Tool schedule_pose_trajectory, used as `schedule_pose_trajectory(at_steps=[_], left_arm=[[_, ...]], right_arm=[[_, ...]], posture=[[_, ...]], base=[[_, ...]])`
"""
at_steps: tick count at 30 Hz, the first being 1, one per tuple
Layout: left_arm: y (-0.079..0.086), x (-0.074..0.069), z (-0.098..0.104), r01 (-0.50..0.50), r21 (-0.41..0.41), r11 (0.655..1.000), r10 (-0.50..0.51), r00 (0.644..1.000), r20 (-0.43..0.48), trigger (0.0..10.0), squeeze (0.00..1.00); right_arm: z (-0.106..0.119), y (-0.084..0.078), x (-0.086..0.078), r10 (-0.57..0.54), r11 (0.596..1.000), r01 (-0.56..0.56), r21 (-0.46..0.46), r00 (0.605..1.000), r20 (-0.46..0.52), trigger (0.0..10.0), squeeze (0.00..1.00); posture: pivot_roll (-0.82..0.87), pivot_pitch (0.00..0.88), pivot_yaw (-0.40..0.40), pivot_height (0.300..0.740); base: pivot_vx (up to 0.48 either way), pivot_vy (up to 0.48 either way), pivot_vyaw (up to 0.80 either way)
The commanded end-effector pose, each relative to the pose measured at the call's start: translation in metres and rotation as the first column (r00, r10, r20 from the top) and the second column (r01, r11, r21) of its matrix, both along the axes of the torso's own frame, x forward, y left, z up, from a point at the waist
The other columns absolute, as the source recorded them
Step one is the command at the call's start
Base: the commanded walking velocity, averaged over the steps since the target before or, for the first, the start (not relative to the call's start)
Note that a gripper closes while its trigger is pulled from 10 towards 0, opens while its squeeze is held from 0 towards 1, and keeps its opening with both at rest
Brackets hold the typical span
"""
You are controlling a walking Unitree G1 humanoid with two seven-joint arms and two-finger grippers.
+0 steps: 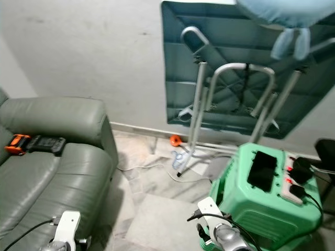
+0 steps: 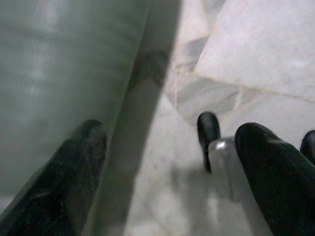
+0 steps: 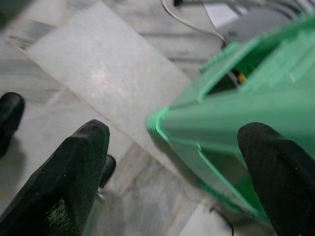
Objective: Move the pillow to the sofa
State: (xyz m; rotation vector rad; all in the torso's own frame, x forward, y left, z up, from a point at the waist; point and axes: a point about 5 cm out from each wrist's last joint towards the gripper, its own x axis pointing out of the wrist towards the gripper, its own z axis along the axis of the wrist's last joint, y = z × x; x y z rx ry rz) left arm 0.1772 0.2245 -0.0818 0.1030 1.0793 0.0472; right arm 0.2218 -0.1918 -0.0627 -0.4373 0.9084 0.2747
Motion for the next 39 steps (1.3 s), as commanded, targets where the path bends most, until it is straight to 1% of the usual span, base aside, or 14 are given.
schedule_pose_trajectory(at_steps=[1, 32, 35, 39], left_arm=[[0.004, -0.0018, 0.0, -0.008, 0.009, 1.0, 0.008, 1.0, -0.005, 10.0, 0.0], [0.0055, -0.0045, -0.0009, -0.016, 0.003, 1.0, 0.016, 1.0, -0.023, 10.0, 0.0], [0.0054, -0.0042, -0.0008, -0.019, 0.001, 1.0, 0.019, 1.0, -0.023, 10.0, 0.0], [0.0055, -0.0041, -0.0007, -0.023, -0.001, 1.0, 0.023, 0.999, -0.023, 10.0, 0.0]], right_arm=[[0.0018, 0.001, 0.0029, 0.015, 1.0, -0.015, -0.002, 1.0, 0.011, 10.0, 0.0], [0.0011, 0.0023, 0.002, 0.019, 1.0, -0.019, 0.001, 1.0, 0.008, 10.0, 0.0], [0.0011, 0.0021, 0.0018, 0.022, 1.0, -0.022, 0.002, 1.0, 0.007, 10.0, 0.0], [0.0011, 0.002, 0.0017, 0.022, 1.0, -0.022, 0.003, 1.0, 0.009, 10.0, 0.0]], posture=[[-0.06, 0.0, 0.043, 0.74], [-0.06, 0.0, 0.045, 0.74], [-0.06, 0.0, 0.044, 0.74], [-0.06, 0.0, 0.044, 0.74]], base=[[0.0, 0.0, 0.8], [0.0, 0.0, 0.8], [0.0, 0.0, 0.0], [0.0, 0.0, 0.54]])
